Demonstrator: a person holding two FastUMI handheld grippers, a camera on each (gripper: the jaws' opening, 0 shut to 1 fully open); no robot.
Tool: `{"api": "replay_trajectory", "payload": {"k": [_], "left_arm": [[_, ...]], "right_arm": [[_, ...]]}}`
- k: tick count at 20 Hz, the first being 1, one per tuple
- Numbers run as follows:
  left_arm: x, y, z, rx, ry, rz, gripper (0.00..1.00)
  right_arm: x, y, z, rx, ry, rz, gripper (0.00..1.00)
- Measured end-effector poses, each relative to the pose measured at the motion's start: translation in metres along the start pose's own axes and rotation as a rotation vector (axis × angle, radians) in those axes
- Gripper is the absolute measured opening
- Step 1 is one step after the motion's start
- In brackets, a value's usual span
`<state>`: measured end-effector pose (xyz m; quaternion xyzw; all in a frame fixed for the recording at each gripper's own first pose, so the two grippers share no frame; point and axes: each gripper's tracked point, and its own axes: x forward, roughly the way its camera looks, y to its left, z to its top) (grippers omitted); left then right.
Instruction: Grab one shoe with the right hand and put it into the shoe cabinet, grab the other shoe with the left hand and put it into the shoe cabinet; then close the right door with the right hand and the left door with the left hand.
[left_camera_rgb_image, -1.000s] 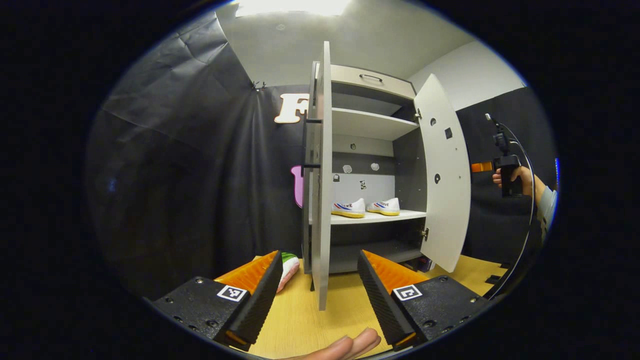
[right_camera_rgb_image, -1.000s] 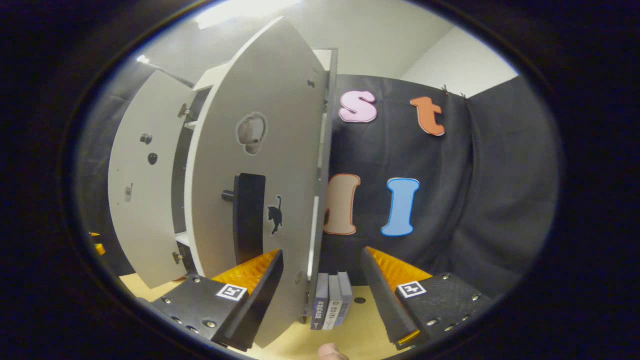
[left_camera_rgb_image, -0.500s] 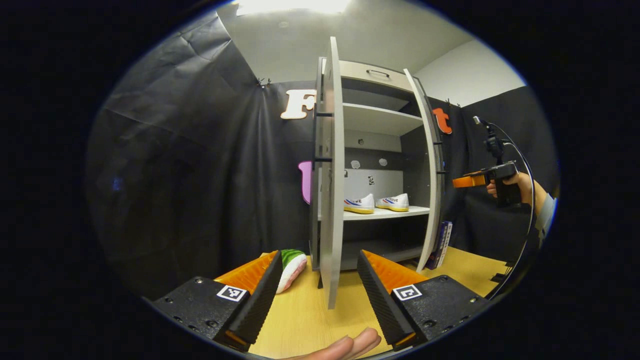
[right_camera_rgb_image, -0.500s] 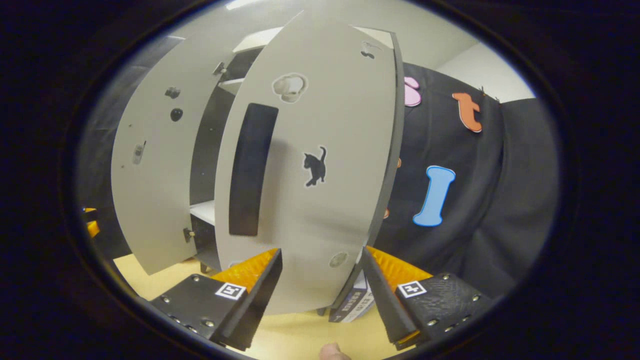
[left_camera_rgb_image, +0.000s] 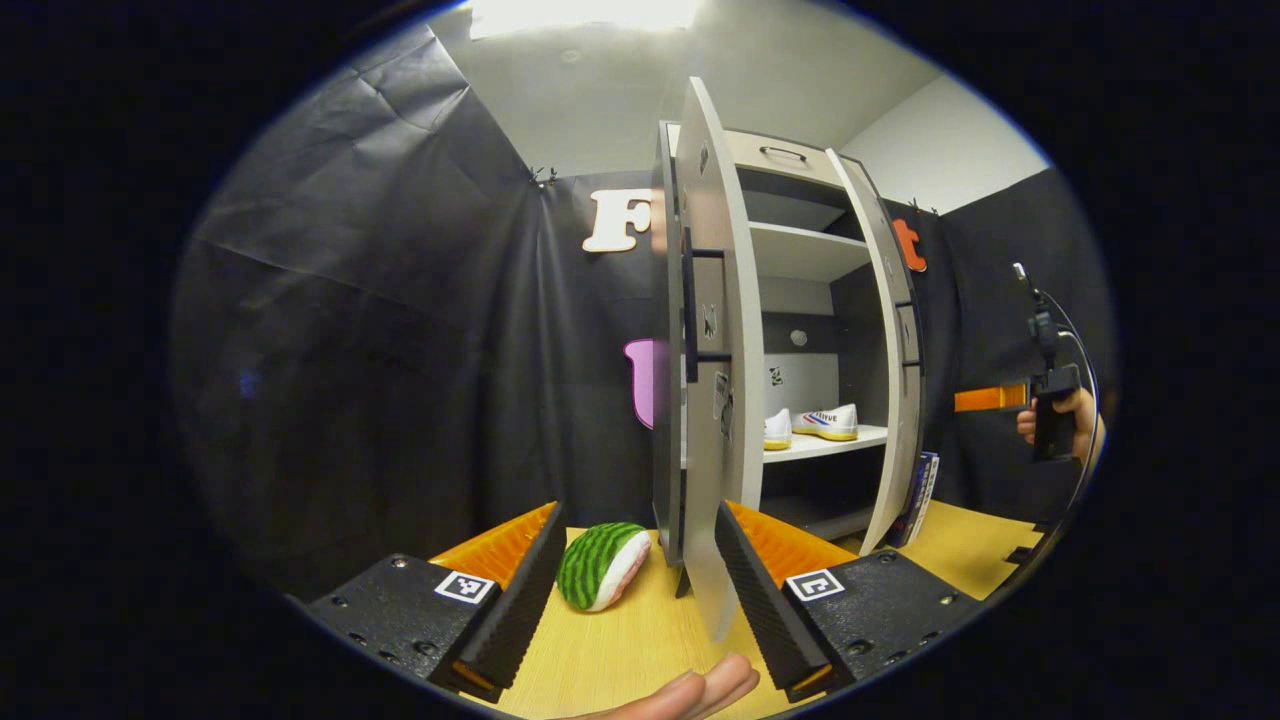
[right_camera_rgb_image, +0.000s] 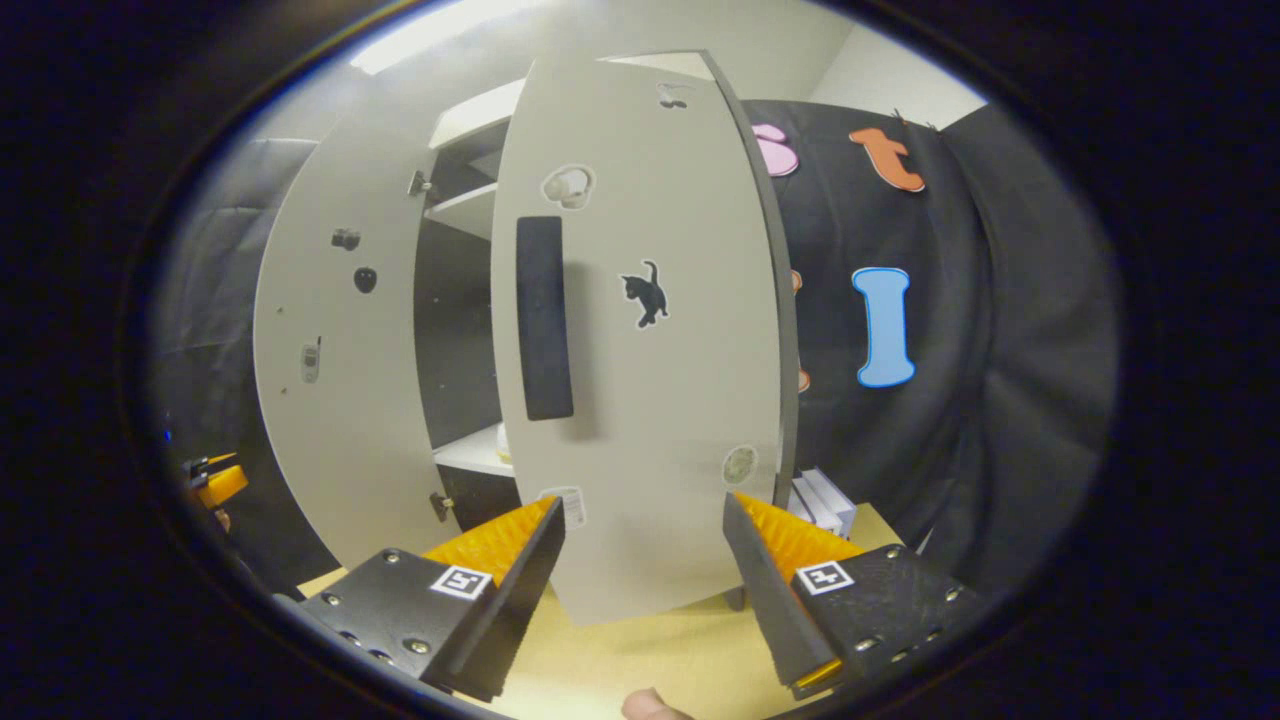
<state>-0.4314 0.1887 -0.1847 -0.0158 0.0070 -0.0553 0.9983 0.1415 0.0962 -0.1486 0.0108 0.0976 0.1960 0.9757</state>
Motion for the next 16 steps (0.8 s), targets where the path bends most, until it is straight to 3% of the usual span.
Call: {"api": "replay_trajectory", "payload": {"k": [2, 4, 7, 10, 13, 15, 16], "left_arm": [[0.014, 0.003, 0.015, -0.02, 0.014, -0.022, 0.9], [0.028, 0.014, 0.037, -0.018, 0.003, -0.001, 0.89], [0.045, 0.028, 0.077, 0.02, -0.039, 0.034, 0.9], [0.054, 0.036, 0.109, 0.03, -0.068, 0.066, 0.9], [0.067, 0.034, 0.12, 0.036, -0.047, 0.071, 0.89], [0.076, 0.036, 0.125, 0.033, -0.034, 0.092, 0.93], [0.08, 0.033, 0.124, 0.037, -0.018, 0.088, 0.89]], "right_arm": [[-0.013, 0.004, -0.002, -0.025, -0.027, 0.005, 0.93], [-0.026, 0.003, -0.007, -0.049, -0.061, -0.029, 0.94], [-0.038, 0.019, -0.026, 0.014, -0.05, -0.013, 0.96], [-0.044, 0.028, -0.021, -0.026, -0.069, -0.004, 0.95], [-0.053, 0.035, -0.011, 0.002, -0.084, 0.017, 0.97], [-0.063, 0.035, -0.003, 0.014, -0.09, 0.024, 0.94], [-0.07, 0.03, 0.001, -0.001, -0.094, 0.014, 0.95]]}}
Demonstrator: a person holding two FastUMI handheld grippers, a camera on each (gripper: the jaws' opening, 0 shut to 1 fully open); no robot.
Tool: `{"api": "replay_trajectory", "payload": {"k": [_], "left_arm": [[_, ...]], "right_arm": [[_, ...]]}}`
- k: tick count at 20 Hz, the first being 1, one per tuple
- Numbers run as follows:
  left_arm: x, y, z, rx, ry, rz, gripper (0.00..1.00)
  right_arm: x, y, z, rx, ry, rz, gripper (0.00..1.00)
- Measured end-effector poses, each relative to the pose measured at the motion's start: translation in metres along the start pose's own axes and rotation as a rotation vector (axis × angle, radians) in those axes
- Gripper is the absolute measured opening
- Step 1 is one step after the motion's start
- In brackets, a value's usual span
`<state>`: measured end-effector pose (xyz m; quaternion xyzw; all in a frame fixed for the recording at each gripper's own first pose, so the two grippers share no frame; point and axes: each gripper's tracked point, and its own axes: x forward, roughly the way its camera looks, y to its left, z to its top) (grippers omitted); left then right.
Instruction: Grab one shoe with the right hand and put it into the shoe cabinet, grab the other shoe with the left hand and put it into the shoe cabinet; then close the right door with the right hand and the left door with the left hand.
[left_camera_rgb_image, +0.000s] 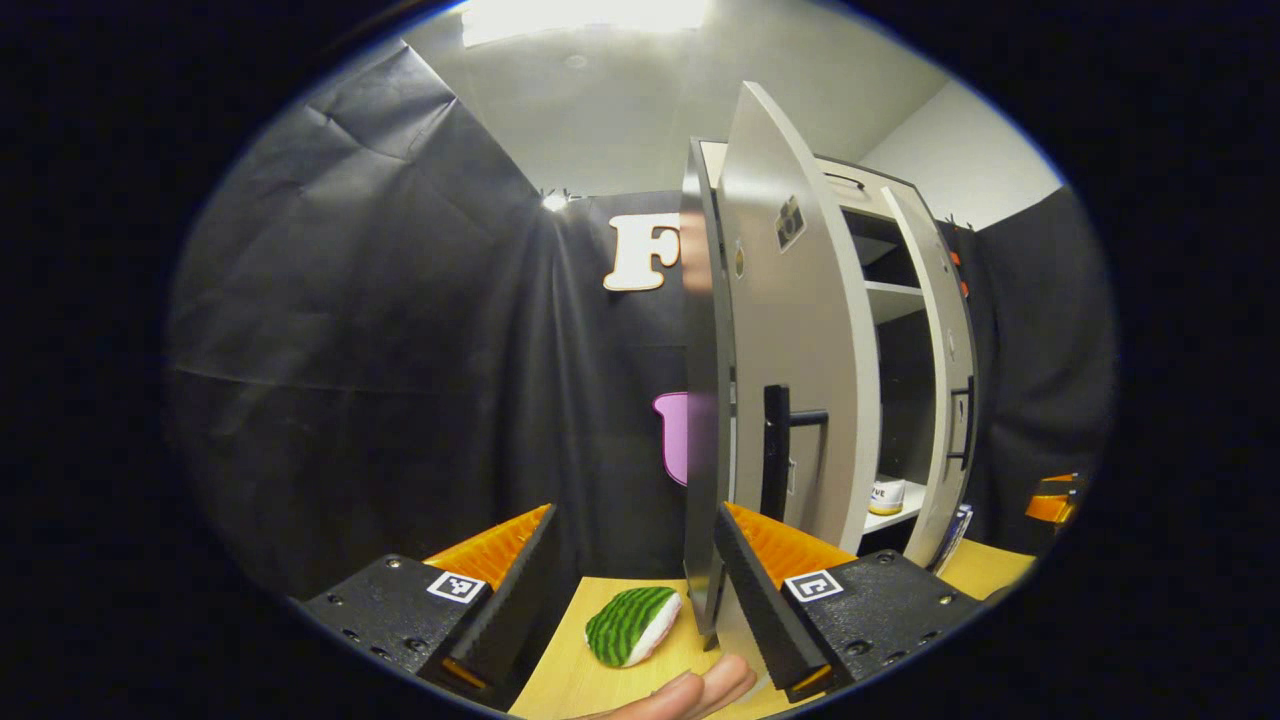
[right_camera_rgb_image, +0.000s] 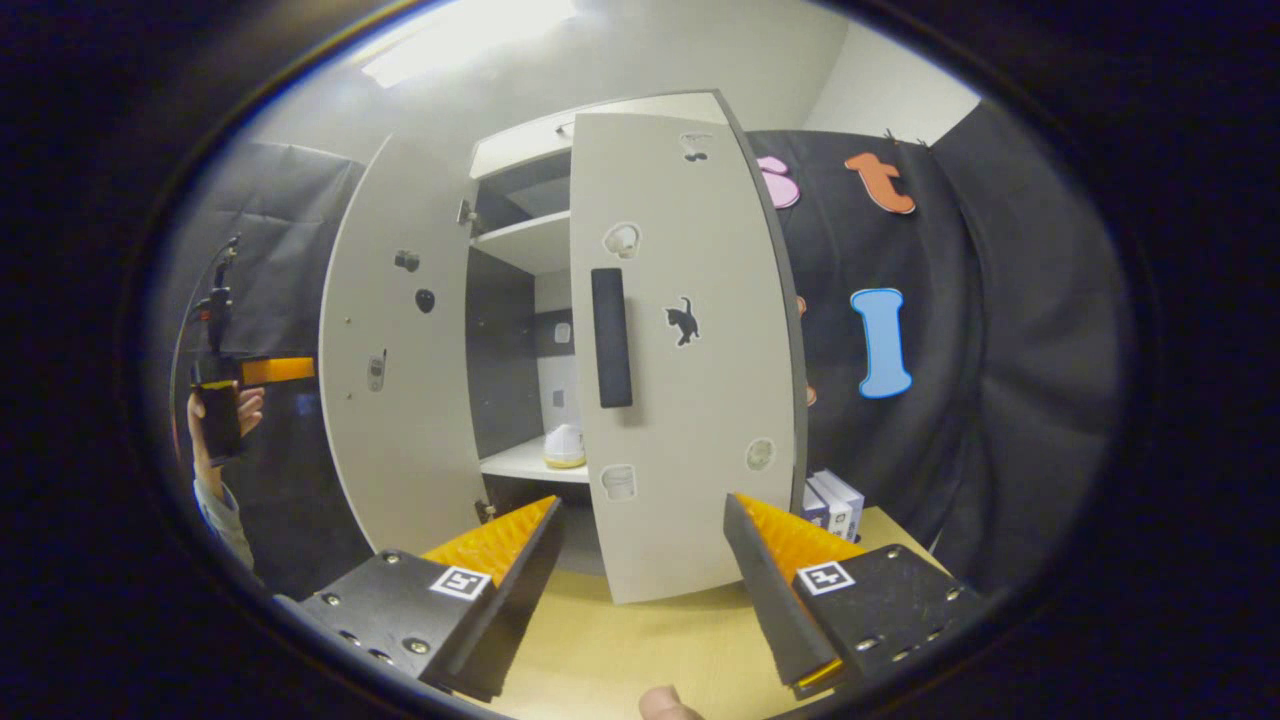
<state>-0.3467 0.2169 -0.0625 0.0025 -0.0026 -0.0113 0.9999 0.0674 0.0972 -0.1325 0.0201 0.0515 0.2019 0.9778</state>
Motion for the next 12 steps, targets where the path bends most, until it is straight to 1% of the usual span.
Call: {"api": "replay_trajectory", "payload": {"k": [1, 2, 3, 4, 5, 7, 8, 11, 12], "left_arm": [[0.004, -0.002, -0.001, -0.007, 0.011, -0.011, 0.94], [0.008, -0.007, -0.002, -0.028, 0.025, -0.027, 0.93], [0.012, -0.013, -0.006, -0.043, 0.049, -0.041, 0.93], [0.015, -0.014, -0.01, -0.05, 0.074, -0.046, 0.89], [0.015, -0.009, -0.013, -0.067, 0.066, -0.027, 0.89], [0.017, -0.016, -0.014, -0.074, 0.076, -0.048, 0.89], [0.015, -0.013, -0.015, -0.068, 0.082, -0.04, 0.94], [0.016, -0.015, -0.014, -0.051, 0.098, -0.016, 0.94], [0.018, -0.017, -0.014, -0.04, 0.099, -0.007, 0.88]], "right_arm": [[-0.006, -0.006, 0.004, -0.014, -0.002, -0.016, 0.96], [-0.011, -0.012, 0.006, -0.016, -0.002, -0.031, 0.94], [-0.017, -0.016, 0.01, -0.013, -0.002, -0.041, 0.94], [-0.022, -0.02, 0.013, -0.007, -0.005, -0.05, 0.93], [-0.027, -0.024, 0.017, -0.002, -0.011, -0.058, 0.93], [-0.038, -0.028, 0.022, 0.008, -0.02, -0.066, 0.94], [-0.041, -0.029, 0.023, 0.007, -0.02, -0.066, 0.96], [-0.053, -0.027, 0.034, -0.018, -0.042, -0.05, 0.96], [-0.058, -0.027, 0.037, -0.012, -0.052, -0.049, 0.94]]}}
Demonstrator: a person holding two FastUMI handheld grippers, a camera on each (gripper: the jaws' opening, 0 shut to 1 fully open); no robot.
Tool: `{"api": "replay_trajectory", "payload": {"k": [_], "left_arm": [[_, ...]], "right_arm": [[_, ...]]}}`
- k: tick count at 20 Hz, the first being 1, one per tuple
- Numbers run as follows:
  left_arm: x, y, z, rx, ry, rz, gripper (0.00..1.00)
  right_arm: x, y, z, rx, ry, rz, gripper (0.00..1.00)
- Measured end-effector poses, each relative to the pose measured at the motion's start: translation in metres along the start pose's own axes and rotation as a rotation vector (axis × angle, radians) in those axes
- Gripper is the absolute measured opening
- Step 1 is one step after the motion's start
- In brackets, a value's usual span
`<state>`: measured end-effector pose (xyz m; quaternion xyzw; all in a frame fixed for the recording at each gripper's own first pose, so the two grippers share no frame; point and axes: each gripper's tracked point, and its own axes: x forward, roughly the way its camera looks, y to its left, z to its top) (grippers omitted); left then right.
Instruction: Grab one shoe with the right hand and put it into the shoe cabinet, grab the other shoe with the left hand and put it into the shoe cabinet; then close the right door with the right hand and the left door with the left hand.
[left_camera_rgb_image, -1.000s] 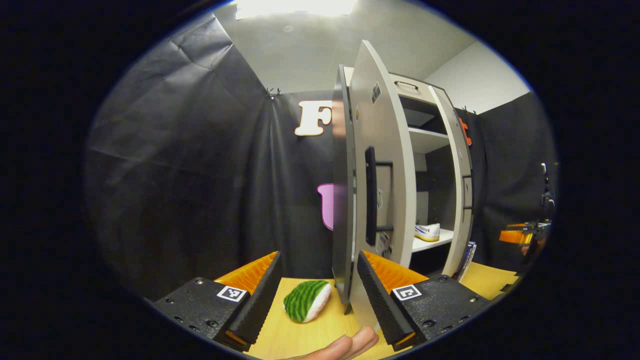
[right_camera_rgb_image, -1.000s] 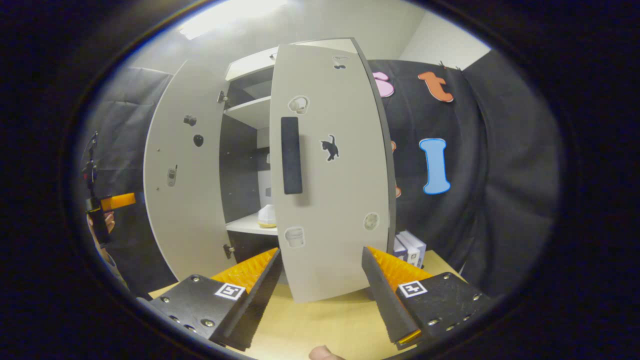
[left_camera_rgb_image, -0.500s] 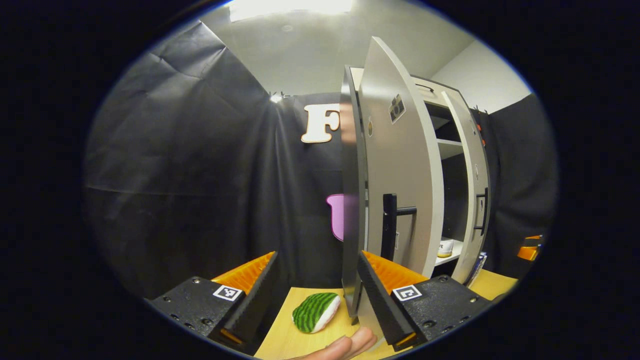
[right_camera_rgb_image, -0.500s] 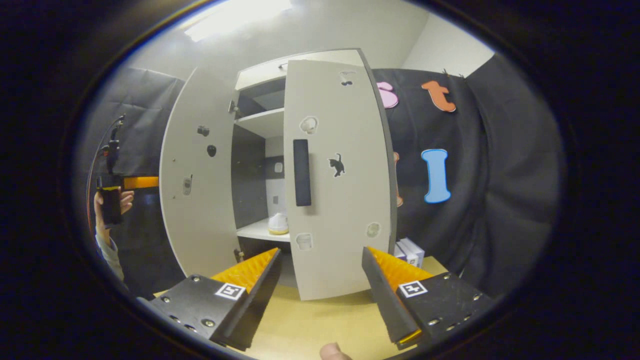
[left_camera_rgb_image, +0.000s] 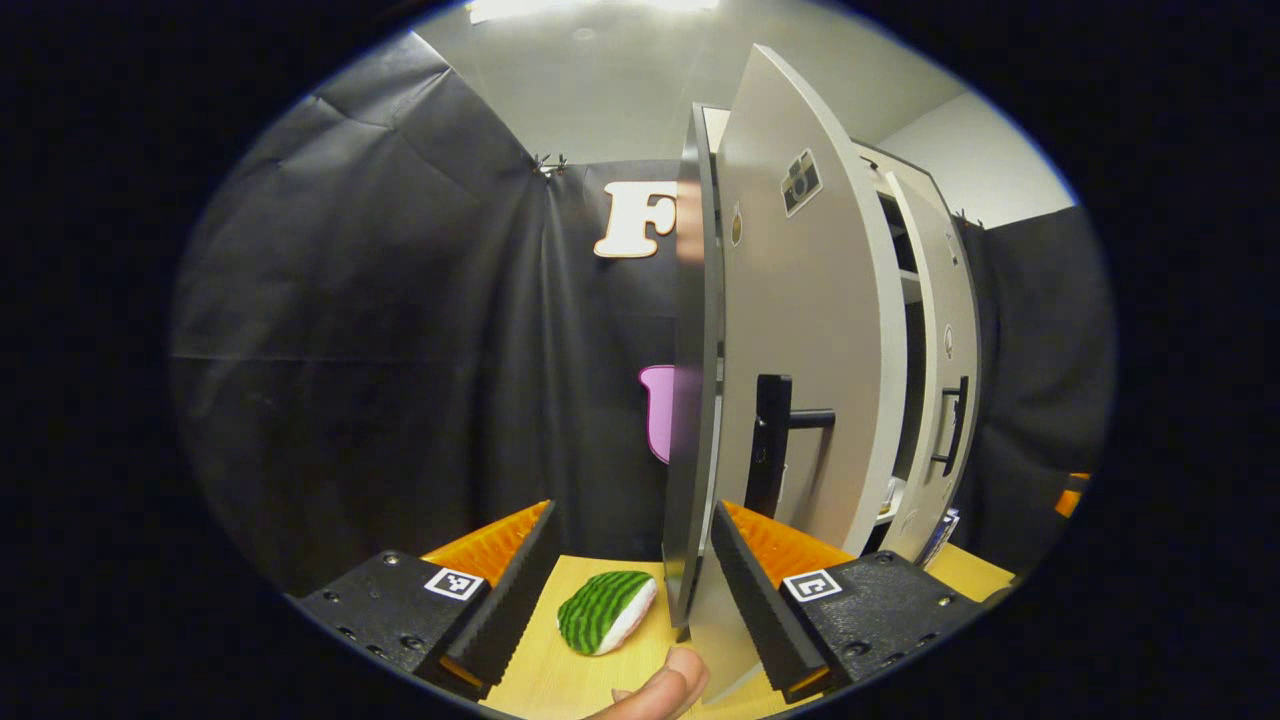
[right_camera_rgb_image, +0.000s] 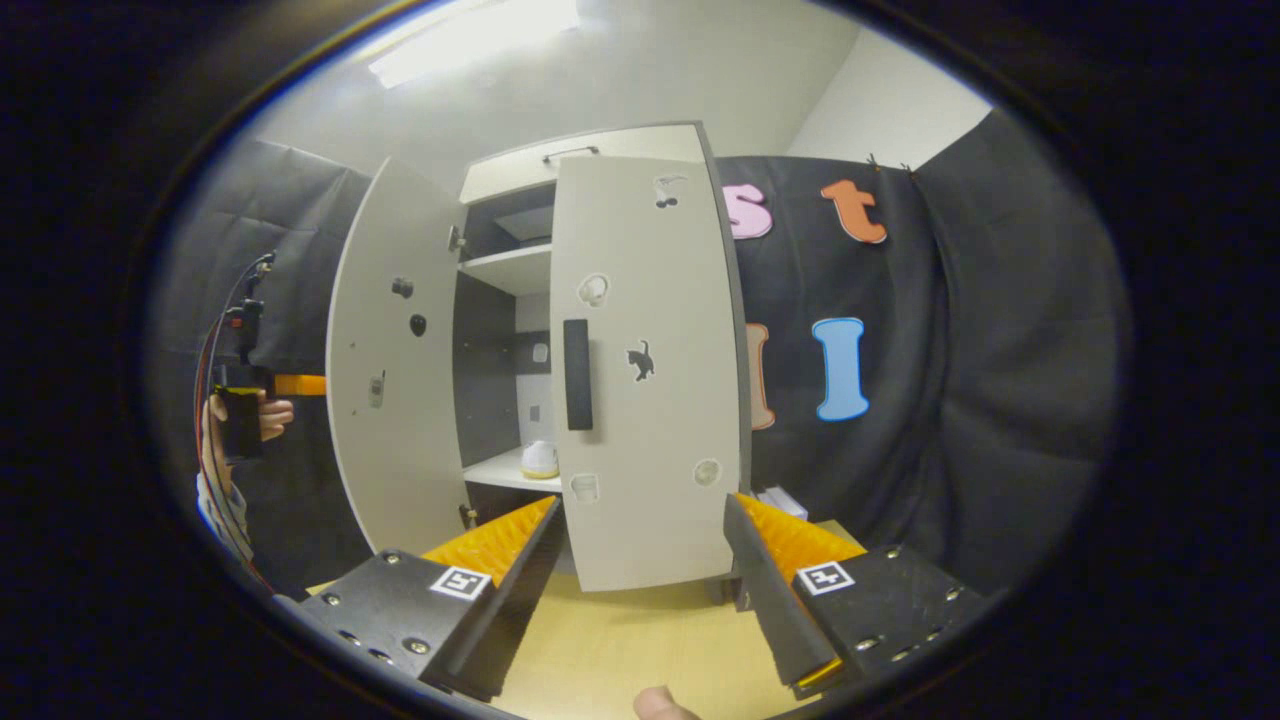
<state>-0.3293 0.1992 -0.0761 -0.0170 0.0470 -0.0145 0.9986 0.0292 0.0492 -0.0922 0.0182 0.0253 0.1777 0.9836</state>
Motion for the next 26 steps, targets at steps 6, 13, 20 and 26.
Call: {"api": "replay_trajectory", "payload": {"k": [6, 13, 20, 26], "left_arm": [[-0.004, -0.027, 0.001, 0.026, -0.015, -0.024, 0.89], [0.006, -0.083, -0.001, -0.008, -0.002, -0.127, 0.89], [0.029, -0.086, -0.002, -0.001, -0.021, -0.037, 0.89], [0.034, -0.131, -0.022, 0.017, 0.012, -0.108, 0.93]], "right_arm": [[-0.003, 0.004, -0.002, 0.019, -0.004, -0.004, 0.95], [-0.001, 0.011, -0.013, -0.016, 0.005, -0.012, 0.96], [0.005, 0.013, -0.012, -0.029, -0.007, -0.06, 0.94], [0.023, 0.029, -0.016, -0.012, -0.015, -0.076, 0.96]]}}
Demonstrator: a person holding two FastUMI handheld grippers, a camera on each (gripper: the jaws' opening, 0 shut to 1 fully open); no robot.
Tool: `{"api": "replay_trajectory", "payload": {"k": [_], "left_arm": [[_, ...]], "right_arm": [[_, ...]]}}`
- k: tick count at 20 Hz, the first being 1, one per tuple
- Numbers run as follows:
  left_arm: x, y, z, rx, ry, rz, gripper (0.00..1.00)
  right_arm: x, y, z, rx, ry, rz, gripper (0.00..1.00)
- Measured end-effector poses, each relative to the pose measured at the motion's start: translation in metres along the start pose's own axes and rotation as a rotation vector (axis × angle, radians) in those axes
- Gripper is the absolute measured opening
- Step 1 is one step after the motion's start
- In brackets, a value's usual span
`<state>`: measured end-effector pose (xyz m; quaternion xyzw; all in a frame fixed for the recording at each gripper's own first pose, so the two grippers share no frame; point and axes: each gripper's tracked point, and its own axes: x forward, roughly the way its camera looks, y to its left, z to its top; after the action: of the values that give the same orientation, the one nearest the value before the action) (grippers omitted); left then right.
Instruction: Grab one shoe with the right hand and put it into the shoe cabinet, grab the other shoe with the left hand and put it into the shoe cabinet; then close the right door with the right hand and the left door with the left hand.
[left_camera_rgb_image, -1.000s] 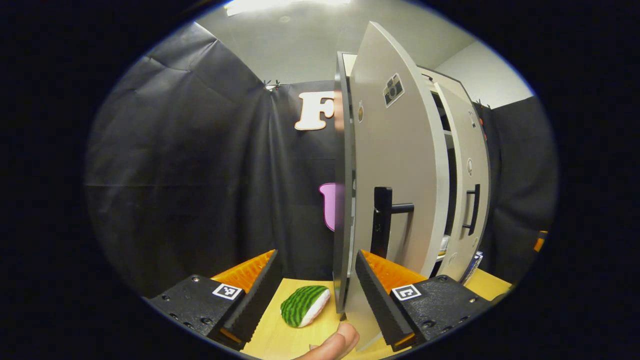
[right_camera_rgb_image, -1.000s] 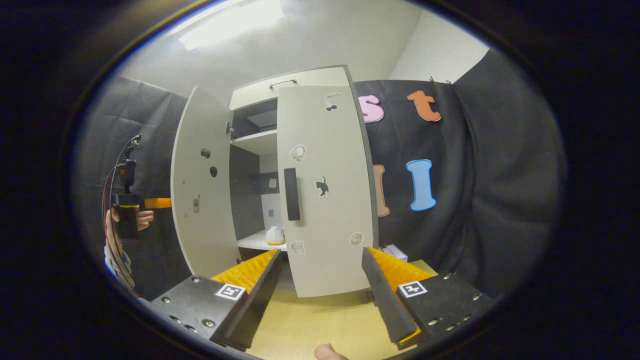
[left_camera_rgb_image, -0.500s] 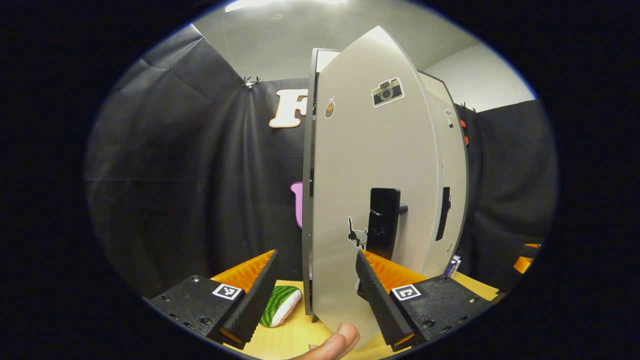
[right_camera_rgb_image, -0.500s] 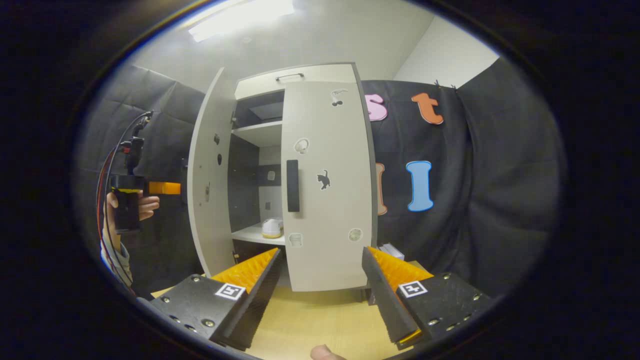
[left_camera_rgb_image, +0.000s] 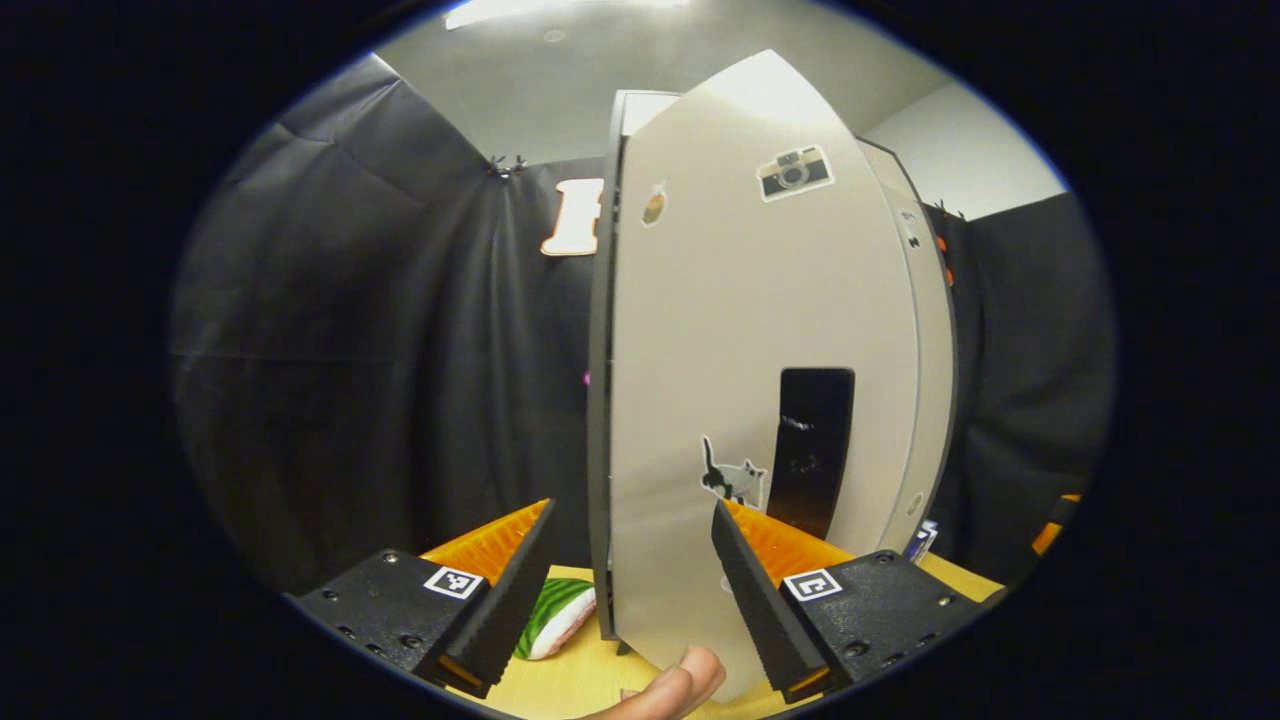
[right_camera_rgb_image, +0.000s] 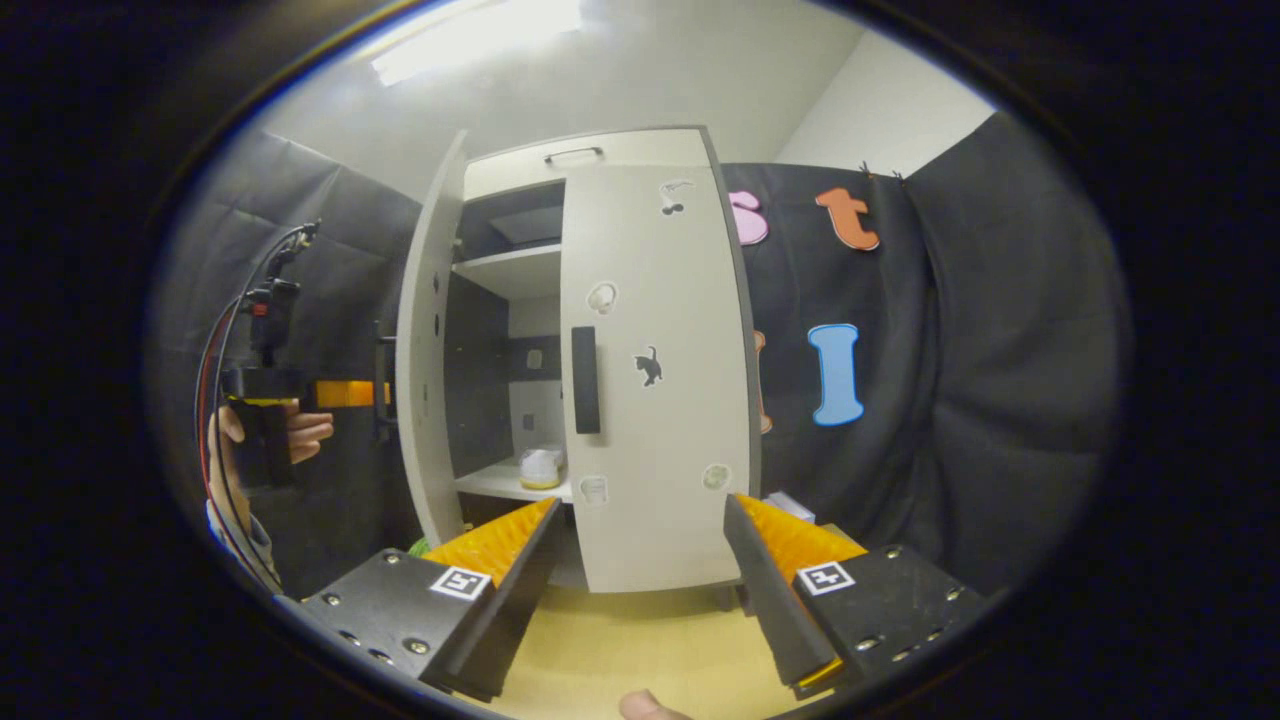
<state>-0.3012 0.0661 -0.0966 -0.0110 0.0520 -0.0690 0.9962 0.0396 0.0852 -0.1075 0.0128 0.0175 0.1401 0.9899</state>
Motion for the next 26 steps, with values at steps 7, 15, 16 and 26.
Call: {"api": "replay_trajectory", "payload": {"k": [7, 15, 16, 26], "left_arm": [[-0.036, -0.037, -0.017, 0.03, -0.018, -0.044, 0.89], [-0.066, -0.04, -0.02, -0.01, -0.016, -0.018, 0.92], [-0.07, -0.038, -0.02, -0.012, -0.021, -0.009, 0.94], [-0.096, -0.041, -0.04, 0.002, 0.023, 0.017, 0.94]], "right_arm": [[0.0, 0.007, -0.004, -0.039, 0.011, -0.004, 0.96], [-0.013, 0.006, -0.006, -0.024, 0.001, -0.001, 0.96], [-0.013, 0.007, -0.007, -0.026, 0.002, 0.001, 0.96], [-0.03, 0.011, -0.005, -0.019, -0.019, 0.017, 0.94]]}}
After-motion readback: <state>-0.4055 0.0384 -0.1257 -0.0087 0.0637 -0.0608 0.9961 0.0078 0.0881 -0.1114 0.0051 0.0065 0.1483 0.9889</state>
